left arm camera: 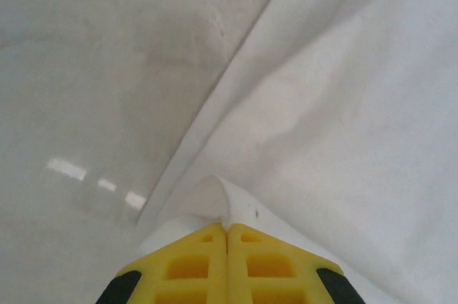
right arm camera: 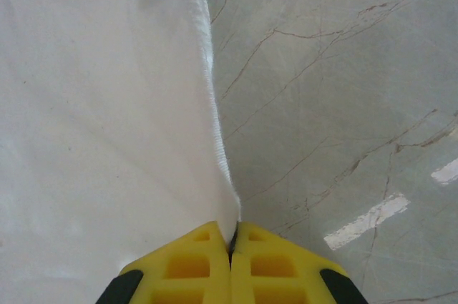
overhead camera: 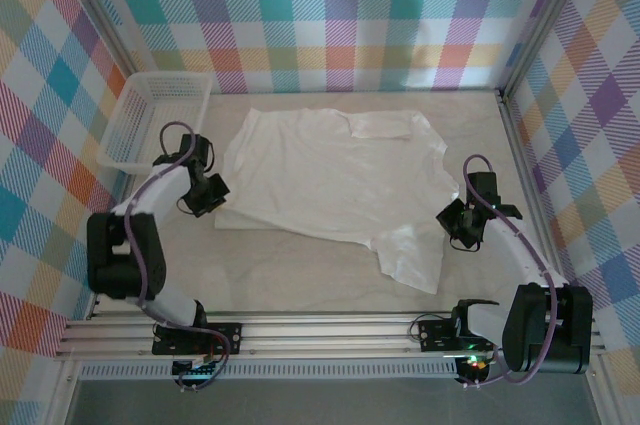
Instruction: Fold the inside-out t-shirt
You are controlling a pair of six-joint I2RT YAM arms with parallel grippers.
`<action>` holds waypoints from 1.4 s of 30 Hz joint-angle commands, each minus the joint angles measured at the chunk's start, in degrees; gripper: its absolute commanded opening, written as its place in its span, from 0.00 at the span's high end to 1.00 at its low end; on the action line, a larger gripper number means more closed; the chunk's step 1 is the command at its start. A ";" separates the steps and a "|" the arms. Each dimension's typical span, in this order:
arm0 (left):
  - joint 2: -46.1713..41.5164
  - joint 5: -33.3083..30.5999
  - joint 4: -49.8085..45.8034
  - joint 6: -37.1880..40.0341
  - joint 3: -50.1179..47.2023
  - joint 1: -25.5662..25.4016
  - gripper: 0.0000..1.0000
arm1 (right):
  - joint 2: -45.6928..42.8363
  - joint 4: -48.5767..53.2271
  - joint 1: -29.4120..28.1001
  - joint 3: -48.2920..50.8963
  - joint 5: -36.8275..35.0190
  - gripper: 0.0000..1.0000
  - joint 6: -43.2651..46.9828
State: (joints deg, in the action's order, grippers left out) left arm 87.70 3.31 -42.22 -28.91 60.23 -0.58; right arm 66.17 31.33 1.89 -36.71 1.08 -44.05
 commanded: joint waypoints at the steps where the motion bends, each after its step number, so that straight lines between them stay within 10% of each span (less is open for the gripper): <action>1: -9.79 -0.50 -7.89 -0.27 -4.79 0.66 1.00 | -0.20 1.20 0.10 -0.29 1.11 1.00 1.48; 5: -22.67 2.86 -11.76 -5.48 -14.88 0.37 0.97 | 0.42 1.61 0.12 -0.86 1.06 1.00 2.89; 9: -31.96 4.01 -13.90 -8.72 -21.39 -0.92 0.59 | 1.00 1.98 0.13 -2.06 1.22 1.00 3.79; 12: -32.64 0.92 -14.68 -9.14 -18.09 -1.18 0.50 | 1.38 1.89 0.06 -2.71 1.61 1.00 3.80; 32: -11.37 -0.08 -1.02 -7.65 -21.20 -0.14 0.53 | -1.79 4.03 0.13 -2.18 -0.44 1.00 2.22; 42: -8.42 -1.05 2.68 -7.96 -21.16 0.12 0.70 | -1.83 4.66 0.13 -2.56 -0.63 1.00 2.91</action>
State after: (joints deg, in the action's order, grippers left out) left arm 78.59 3.18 -40.71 -36.60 39.20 -0.97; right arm 64.42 34.24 1.89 -38.06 1.04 -41.30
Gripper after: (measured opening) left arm 0.314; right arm 0.049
